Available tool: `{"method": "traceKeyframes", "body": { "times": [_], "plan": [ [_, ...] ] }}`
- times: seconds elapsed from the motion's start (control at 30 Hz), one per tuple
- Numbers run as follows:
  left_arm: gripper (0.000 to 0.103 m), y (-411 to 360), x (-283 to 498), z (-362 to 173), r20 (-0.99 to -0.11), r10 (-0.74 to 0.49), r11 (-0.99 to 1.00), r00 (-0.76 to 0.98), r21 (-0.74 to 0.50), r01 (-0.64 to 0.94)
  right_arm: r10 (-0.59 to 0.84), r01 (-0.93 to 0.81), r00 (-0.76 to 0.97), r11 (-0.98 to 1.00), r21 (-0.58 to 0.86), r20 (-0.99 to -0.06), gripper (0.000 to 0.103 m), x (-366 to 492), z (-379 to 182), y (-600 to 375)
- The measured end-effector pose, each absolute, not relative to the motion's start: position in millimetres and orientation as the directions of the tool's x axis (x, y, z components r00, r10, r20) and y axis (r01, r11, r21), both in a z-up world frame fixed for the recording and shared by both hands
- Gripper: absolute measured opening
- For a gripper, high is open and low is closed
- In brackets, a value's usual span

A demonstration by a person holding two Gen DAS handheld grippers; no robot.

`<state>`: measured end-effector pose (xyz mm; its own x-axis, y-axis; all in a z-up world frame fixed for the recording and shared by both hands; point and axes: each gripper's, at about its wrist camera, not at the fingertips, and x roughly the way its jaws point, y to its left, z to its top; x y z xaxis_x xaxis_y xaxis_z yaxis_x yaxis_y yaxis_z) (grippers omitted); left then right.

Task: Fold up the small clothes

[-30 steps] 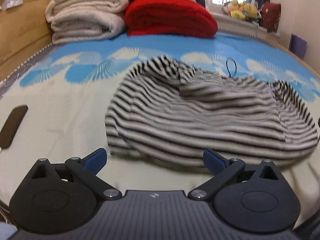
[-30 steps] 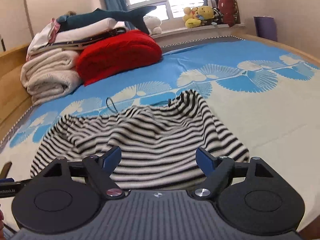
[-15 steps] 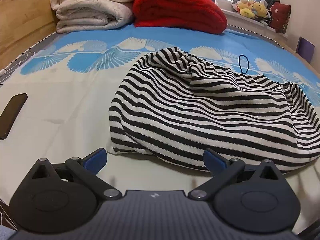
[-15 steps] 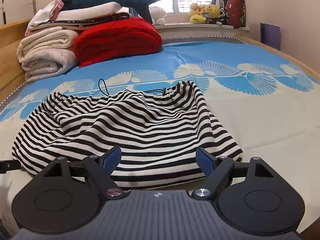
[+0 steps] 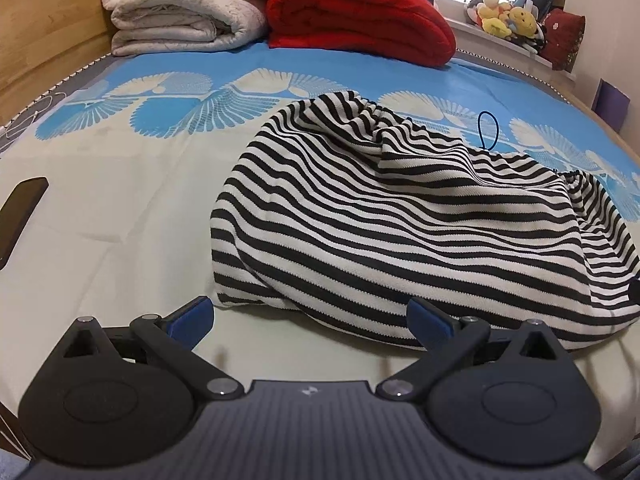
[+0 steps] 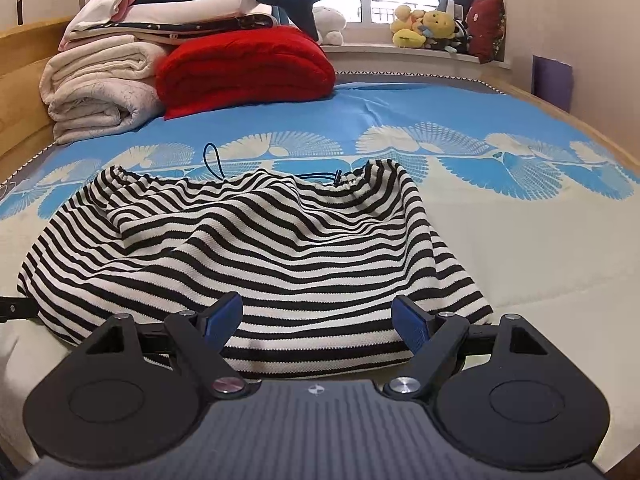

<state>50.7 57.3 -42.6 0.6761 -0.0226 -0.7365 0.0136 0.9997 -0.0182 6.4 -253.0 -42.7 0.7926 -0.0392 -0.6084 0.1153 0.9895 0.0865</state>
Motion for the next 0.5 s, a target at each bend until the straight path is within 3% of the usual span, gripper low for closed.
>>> {"method": "traceKeyframes", "body": {
  "times": [0.5],
  "plan": [
    [0.103, 59.9, 50.1, -41.9, -0.737, -0.017, 1.000, 0.676, -0.017, 0.007, -0.058, 0.120, 0.774, 0.991, 0.056, -0.631, 0.083, 7.4, -46.6, -253.2]
  ]
}}
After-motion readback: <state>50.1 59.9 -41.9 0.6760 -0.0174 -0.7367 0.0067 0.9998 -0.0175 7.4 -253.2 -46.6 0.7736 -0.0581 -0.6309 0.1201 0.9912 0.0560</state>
